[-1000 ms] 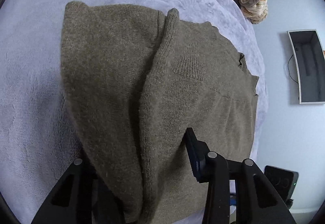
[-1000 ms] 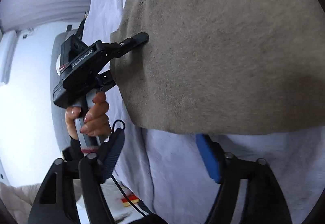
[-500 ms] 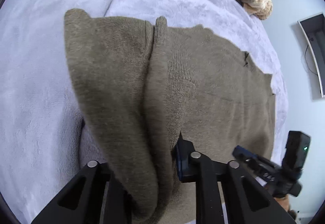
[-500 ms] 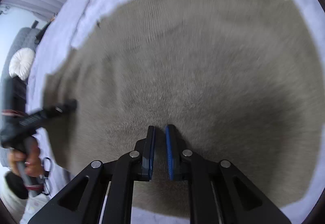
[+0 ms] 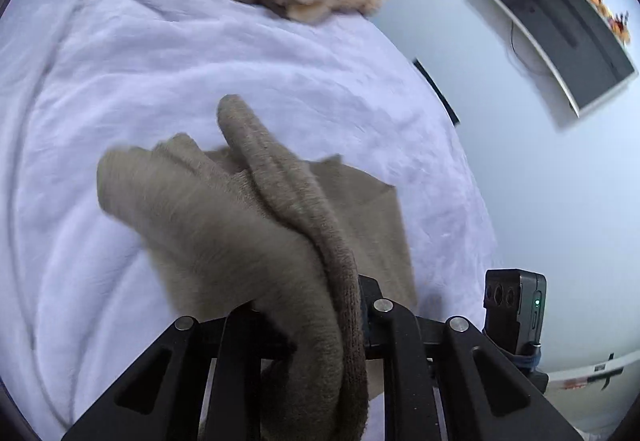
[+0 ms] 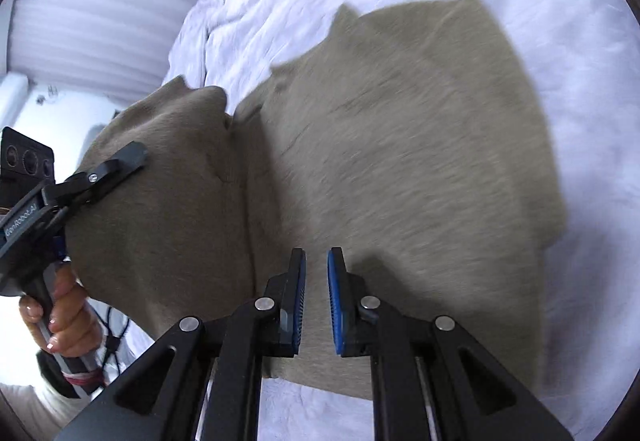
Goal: Fold small clothes
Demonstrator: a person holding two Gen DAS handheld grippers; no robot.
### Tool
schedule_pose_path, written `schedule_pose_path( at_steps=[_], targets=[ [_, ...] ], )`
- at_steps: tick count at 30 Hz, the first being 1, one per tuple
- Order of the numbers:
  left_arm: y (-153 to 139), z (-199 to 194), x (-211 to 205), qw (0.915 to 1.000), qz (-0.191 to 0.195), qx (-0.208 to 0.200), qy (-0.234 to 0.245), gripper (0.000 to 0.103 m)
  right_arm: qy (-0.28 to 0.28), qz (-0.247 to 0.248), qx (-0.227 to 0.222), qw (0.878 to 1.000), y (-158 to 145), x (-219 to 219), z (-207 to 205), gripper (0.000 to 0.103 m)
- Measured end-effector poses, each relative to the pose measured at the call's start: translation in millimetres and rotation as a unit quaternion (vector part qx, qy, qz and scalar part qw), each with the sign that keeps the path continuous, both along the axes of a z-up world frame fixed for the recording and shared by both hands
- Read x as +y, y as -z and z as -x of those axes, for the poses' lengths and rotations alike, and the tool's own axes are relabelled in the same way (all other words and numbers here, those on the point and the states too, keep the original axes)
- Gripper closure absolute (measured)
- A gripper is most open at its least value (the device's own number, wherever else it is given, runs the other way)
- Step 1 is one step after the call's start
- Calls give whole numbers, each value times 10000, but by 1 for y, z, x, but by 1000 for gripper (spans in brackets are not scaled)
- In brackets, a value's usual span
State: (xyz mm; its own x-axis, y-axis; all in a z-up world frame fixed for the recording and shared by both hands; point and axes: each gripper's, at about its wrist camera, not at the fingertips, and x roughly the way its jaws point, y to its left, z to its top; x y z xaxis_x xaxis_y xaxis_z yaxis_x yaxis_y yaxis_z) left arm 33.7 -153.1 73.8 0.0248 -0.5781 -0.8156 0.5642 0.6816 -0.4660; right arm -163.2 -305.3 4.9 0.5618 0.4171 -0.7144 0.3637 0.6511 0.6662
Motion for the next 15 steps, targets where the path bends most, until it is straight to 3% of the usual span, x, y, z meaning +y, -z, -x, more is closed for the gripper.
schedule_pose_path(
  at_steps=[3, 5, 6, 7, 9, 12, 15],
  targets=[
    [23, 20, -47, 9981, -540, -175, 240, 83, 333, -462, 10, 9984, 13, -28, 14, 86],
    [38, 31, -63, 9948, -925, -301, 298, 75, 497, -870, 38, 9950, 29, -39, 20, 85],
    [41, 35, -61, 9955, -851, -288, 312, 59, 585, -1053, 80, 9927, 38, -44, 23, 85],
    [39, 39, -59, 9970, -667, -252, 287, 35, 651, -1237, 70, 9902, 45, -47, 26, 86],
    [28, 44, -54, 9989, -292, -316, 206, 19, 763, -1522, -28, 9854, 53, -50, 31, 84],
    [6, 49, -53, 9976, -106, -505, 461, 19, 800, -1692, -134, 9822, 57, -52, 33, 75],
    [-13, 47, -38, 9961, 20, -828, 312, 19, 954, -2026, -332, 9740, 58, -59, 38, 57]
  ],
)
